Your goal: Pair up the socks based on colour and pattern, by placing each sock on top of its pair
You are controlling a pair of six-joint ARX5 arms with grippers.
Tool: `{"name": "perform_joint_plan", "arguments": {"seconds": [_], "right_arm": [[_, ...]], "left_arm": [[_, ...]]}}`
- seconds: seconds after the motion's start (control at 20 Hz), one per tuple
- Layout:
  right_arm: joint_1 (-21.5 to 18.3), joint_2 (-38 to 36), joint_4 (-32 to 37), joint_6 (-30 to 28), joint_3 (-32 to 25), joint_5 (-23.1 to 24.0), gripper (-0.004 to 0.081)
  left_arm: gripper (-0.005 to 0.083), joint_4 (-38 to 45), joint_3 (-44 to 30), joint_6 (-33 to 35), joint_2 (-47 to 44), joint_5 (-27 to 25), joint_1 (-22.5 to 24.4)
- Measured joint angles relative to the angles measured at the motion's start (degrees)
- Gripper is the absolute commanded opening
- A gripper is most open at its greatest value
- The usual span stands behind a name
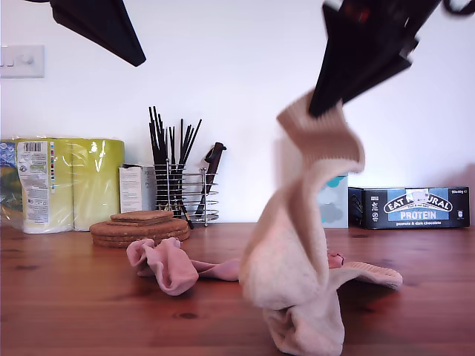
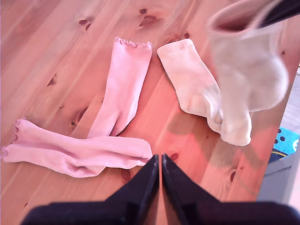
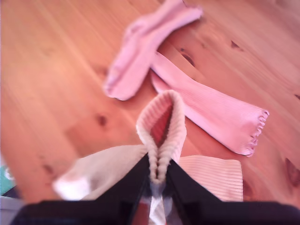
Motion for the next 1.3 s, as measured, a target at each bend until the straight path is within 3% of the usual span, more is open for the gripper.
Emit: {"name": "perform_joint_plan", "arguments": {"seconds": [0.4, 0.7, 0.95, 1.05, 1.15, 1.3], "right_arm": [[-10.21, 12.79, 7.72, -4.81, 0.0, -1.42, -0.0013], [-10.43, 19.76, 10.69, -3.45, 0.0, -3.04, 0.0003], [-11.63, 25.68, 12.02, -2.05, 0.0, 1.22, 0.0167], [-12.68, 25.97, 12.26, -1.84, 0.0, 2.78, 0.034], [-13.53, 25.88, 12.26, -1.75, 0.0, 3.02, 0.0447], [-14.14, 25.59, 12.13, -0.48, 0.0, 3.02, 0.0462]], "left_arm": [[-0.0019, -1.66, 0.0, 0.0, 0.0, 0.0, 1.44], [-0.0019, -1.66, 0.0, 0.0, 0.0, 0.0, 2.93], [-0.0019, -2.47, 0.0, 0.0, 0.0, 0.0, 3.17], [-0.0019, -3.08, 0.0, 0.0, 0.0, 0.0, 3.17], [-0.0019, -3.41, 0.0, 0.0, 0.0, 0.0, 3.17], [-0.0019, -3.37, 0.0, 0.0, 0.0, 0.26, 3.17]]}}
